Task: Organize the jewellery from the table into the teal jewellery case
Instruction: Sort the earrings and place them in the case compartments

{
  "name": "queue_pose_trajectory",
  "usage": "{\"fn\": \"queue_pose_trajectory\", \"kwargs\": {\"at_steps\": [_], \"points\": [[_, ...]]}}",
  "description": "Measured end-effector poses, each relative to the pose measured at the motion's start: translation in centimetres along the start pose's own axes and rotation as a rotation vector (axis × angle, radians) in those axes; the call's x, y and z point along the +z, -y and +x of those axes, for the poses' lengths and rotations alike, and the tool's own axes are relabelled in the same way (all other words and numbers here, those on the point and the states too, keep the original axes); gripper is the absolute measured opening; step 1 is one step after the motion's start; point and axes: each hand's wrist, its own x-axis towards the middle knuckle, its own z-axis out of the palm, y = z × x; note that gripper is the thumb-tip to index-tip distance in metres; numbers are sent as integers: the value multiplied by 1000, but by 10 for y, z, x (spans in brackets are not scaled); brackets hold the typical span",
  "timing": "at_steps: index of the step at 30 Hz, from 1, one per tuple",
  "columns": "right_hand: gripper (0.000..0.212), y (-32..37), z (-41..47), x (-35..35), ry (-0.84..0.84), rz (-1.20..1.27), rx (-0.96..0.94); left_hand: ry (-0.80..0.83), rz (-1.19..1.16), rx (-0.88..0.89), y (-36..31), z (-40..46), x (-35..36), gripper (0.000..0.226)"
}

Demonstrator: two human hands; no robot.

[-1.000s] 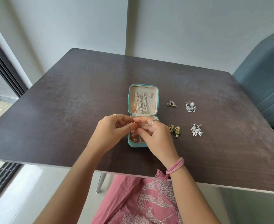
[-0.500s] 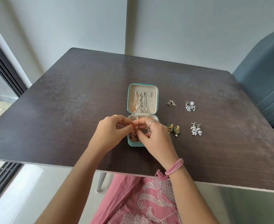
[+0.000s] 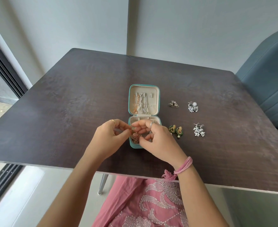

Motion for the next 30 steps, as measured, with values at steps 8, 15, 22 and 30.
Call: {"fn": "queue_pose_trajectory", "kwargs": {"at_steps": [8,15,22,30], "points": [[40,-4,-2,1,-139,200,28,-49,-6,-17,1,3,-1,15],[31,-2,-6,-11,-300,545,71,-83,-38,-9,-4,5,-2,11],[33,-12,-12,-43,-445,541,114,-19,-41,86,-27,5,7,12],[32,-33,-23,-85,-540,390,245,114,91,236,-62,19,36,13]]}}
